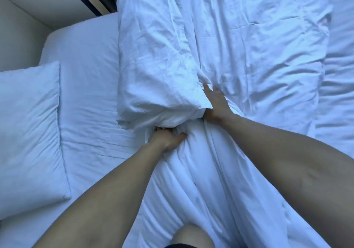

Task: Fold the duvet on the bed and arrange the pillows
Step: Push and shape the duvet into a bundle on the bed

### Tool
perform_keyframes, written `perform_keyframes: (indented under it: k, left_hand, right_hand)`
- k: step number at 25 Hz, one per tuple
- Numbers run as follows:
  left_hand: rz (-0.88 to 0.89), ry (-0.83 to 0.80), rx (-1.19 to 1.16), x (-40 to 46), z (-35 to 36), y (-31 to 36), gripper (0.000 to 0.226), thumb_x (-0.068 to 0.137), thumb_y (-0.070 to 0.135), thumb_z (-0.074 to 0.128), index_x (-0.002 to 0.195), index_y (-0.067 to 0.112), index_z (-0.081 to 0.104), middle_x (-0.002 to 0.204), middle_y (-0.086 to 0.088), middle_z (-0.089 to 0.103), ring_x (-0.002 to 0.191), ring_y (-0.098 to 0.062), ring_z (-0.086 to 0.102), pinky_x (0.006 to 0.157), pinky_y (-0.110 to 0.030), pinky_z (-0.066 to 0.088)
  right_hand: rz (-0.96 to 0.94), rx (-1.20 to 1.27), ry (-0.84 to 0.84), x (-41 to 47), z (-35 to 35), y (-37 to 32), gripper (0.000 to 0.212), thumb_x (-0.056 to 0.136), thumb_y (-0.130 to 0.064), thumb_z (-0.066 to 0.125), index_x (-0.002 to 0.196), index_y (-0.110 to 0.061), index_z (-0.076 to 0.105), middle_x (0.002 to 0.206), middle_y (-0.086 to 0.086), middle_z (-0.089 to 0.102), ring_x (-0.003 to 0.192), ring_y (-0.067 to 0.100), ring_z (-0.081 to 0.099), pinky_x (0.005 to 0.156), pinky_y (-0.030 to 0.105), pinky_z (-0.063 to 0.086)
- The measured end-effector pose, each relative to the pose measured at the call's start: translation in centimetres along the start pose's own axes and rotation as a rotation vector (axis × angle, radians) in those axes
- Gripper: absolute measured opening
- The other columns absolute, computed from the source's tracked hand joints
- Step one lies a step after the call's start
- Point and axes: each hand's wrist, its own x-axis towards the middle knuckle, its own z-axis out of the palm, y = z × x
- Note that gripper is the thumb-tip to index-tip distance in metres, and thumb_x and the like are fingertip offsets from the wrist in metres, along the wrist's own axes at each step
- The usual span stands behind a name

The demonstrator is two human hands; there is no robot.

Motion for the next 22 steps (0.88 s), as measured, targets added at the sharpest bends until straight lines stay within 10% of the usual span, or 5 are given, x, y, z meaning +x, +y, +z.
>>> perform_keyframes:
  k: [6, 11, 14, 17, 22]
  left_hand:
    - [0.061, -0.007, -0.151, -2.3, -0.5, -0.4, 0.073, 0.100, 0.054, 0.049, 0.159, 0.017, 0.030, 0.161, -0.006, 0.038, 0.150, -0.031, 0.030, 0.118, -0.038, 0.031]
    - [0.130, 0.082, -1.724, -4.6, -5.0, -4.3, 0.017, 0.085, 0.024, 0.072, 0.102, 0.023, 0.073, 0.100, 0.006, 0.071, 0.099, -0.023, 0.062, 0.085, -0.033, 0.045]
    - [0.158, 0.086, -2.365, -4.3, -9.4, -2.7, 0.041, 0.090, 0.032, 0.067, 0.130, 0.019, 0.069, 0.134, -0.007, 0.068, 0.122, -0.033, 0.064, 0.101, -0.048, 0.050]
    - [0.529, 0.055, -2.146, -6.6, -18.9, 6.2, 0.053, 0.090, 0.037, 0.073, 0.138, 0.018, 0.063, 0.139, -0.008, 0.065, 0.129, -0.033, 0.061, 0.108, -0.052, 0.047]
    - [1.061, -0.301, -1.001, -10.6, -27.3, 24.8, 0.050, 0.085, 0.035, 0.076, 0.133, 0.037, 0.061, 0.137, 0.002, 0.064, 0.129, -0.012, 0.057, 0.108, -0.043, 0.037]
  right_hand:
    - [0.133, 0.130, -0.037, -3.0, -2.8, -0.6, 0.038, 0.097, -0.006, 0.047, 0.134, -0.009, 0.052, 0.130, 0.013, 0.061, 0.123, 0.037, 0.054, 0.093, 0.038, 0.041]
    - [0.247, 0.141, -0.014, -6.7, -4.5, -3.2, 0.014, 0.092, -0.010, 0.048, 0.086, -0.022, 0.052, 0.091, 0.007, 0.068, 0.093, 0.037, 0.061, 0.071, 0.033, 0.034]
    - [0.265, 0.250, 0.063, -8.4, -7.3, -4.6, 0.010, 0.083, -0.019, 0.044, 0.075, -0.024, 0.040, 0.070, -0.002, 0.053, 0.078, 0.034, 0.058, 0.062, 0.034, 0.032]
    - [0.341, 0.351, 0.422, -9.2, -14.1, -3.1, 0.021, 0.081, -0.023, 0.050, 0.092, -0.014, 0.064, 0.088, 0.011, 0.071, 0.089, 0.036, 0.068, 0.065, 0.030, 0.037]
    - [1.086, 0.734, 0.876, -10.7, -21.8, 5.5, 0.056, 0.090, -0.045, 0.071, 0.122, -0.001, 0.056, 0.120, 0.023, 0.066, 0.115, 0.041, 0.062, 0.093, 0.040, 0.049]
